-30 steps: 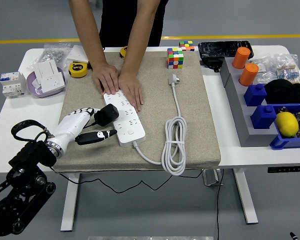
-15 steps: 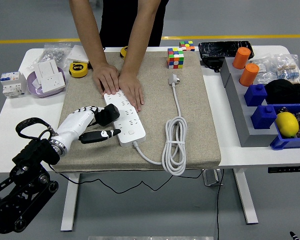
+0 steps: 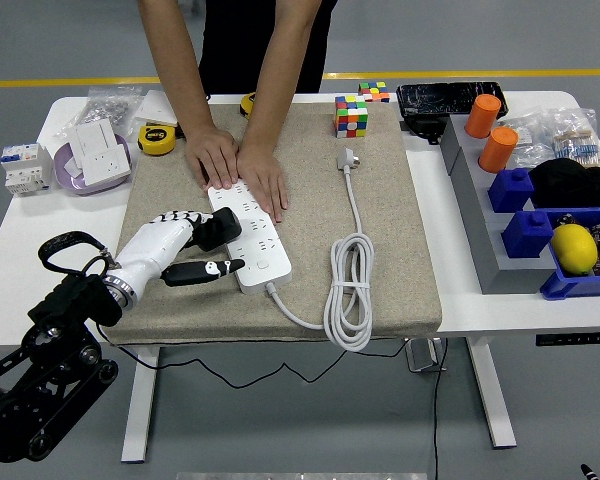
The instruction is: Pick up the plug,place it near the board,insert it into the board,press the button
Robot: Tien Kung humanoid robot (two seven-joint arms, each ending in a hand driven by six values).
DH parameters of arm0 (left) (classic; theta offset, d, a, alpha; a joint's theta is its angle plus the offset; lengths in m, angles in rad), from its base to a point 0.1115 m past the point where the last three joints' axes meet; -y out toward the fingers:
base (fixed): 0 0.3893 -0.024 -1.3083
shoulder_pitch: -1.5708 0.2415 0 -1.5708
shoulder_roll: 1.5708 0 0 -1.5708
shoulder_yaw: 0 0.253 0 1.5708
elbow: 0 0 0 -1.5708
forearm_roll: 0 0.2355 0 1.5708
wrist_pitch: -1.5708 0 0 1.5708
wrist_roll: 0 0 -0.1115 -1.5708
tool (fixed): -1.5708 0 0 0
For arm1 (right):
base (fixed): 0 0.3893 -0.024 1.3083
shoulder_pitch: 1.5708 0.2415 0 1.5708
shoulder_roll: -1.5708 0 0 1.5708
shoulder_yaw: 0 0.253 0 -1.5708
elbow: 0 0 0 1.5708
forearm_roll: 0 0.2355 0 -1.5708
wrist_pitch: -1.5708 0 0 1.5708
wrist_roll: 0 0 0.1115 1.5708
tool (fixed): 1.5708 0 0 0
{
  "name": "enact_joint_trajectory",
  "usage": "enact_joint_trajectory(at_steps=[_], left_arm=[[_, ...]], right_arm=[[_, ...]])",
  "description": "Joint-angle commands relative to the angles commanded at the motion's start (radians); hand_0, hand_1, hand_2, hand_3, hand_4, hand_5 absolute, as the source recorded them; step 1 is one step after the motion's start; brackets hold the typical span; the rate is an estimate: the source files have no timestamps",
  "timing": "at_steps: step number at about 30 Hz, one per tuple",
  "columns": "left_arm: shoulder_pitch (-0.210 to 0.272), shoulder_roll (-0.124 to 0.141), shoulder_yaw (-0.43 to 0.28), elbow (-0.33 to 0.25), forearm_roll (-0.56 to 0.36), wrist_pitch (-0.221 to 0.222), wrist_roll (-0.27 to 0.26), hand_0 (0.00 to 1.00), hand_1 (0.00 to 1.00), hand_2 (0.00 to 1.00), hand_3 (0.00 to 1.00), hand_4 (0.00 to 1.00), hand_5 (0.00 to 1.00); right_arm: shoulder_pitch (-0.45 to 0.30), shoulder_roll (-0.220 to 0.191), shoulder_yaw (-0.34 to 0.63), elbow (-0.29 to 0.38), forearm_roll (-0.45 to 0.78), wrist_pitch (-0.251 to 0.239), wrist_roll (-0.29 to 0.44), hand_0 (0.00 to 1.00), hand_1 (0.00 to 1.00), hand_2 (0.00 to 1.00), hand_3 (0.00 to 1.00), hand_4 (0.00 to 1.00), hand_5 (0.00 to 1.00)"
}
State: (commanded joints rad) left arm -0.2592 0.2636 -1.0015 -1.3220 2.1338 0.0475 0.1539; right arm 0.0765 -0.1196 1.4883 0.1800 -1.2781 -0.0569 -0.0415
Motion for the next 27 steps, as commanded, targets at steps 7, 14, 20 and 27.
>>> enact_joint_trajectory(at_steps=[7, 14, 20, 27], left_arm=[[-0.023, 0.006, 0.030, 0.001, 0.011, -0.005, 0.003, 0.955, 0.955, 0.898, 0.873, 0.998, 0.952], [-0.027, 0.006, 0.037, -0.001, 0.019, -0.005, 0.002, 0.955, 0.953, 0.894, 0.873, 0.998, 0.951], [-0.034, 0.006, 0.047, 0.000, 0.023, -0.006, 0.002, 0.954, 0.953, 0.895, 0.873, 0.998, 0.949], [-0.042, 0.006, 0.051, -0.003, 0.026, -0.006, 0.001, 0.953, 0.952, 0.891, 0.872, 0.998, 0.949]], right_arm=[[0.001, 0.000, -0.001, 0.000, -0.003, 0.000, -0.002, 0.831, 0.761, 0.743, 0.765, 0.998, 0.921], [-0.002, -0.001, 0.000, 0.000, -0.006, -0.001, -0.004, 0.831, 0.760, 0.744, 0.765, 0.998, 0.921], [-0.003, -0.001, 0.000, 0.000, -0.006, -0.001, -0.004, 0.831, 0.760, 0.743, 0.765, 0.998, 0.924], [-0.003, -0.001, -0.001, 0.000, -0.006, -0.001, -0.005, 0.831, 0.760, 0.744, 0.764, 0.998, 0.925]])
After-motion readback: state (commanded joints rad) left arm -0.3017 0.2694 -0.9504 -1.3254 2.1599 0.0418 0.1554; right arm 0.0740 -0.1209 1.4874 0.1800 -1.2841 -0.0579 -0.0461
